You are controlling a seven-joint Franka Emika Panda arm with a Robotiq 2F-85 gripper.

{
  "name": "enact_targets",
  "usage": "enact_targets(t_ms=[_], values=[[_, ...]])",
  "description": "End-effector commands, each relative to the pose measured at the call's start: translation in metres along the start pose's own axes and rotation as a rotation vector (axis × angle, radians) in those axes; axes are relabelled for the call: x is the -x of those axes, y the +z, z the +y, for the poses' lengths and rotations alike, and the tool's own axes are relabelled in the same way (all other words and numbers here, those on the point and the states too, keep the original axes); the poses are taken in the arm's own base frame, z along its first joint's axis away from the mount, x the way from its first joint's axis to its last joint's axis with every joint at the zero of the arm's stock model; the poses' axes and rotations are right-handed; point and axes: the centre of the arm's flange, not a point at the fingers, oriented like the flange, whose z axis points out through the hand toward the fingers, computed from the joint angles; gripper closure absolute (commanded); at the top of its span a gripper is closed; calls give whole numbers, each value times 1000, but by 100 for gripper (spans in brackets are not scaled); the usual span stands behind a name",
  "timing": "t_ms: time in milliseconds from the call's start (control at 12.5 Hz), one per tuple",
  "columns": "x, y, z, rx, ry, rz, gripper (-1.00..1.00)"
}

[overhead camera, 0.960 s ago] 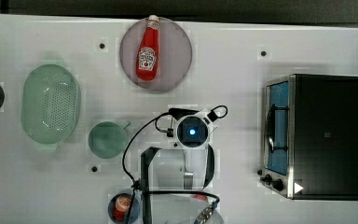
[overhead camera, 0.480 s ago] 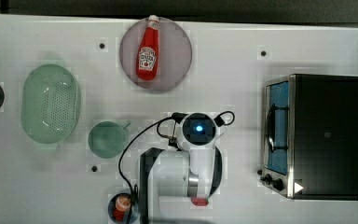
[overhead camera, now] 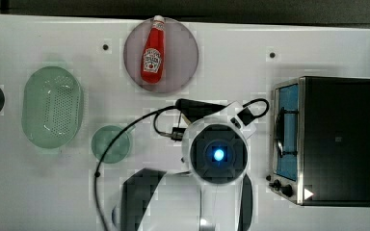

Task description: Pick Banana and place it in mug.

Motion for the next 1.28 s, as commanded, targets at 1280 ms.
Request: enact_targets(t_ms=[1280], values=[[72, 110, -257, 7, 440, -84, 37]])
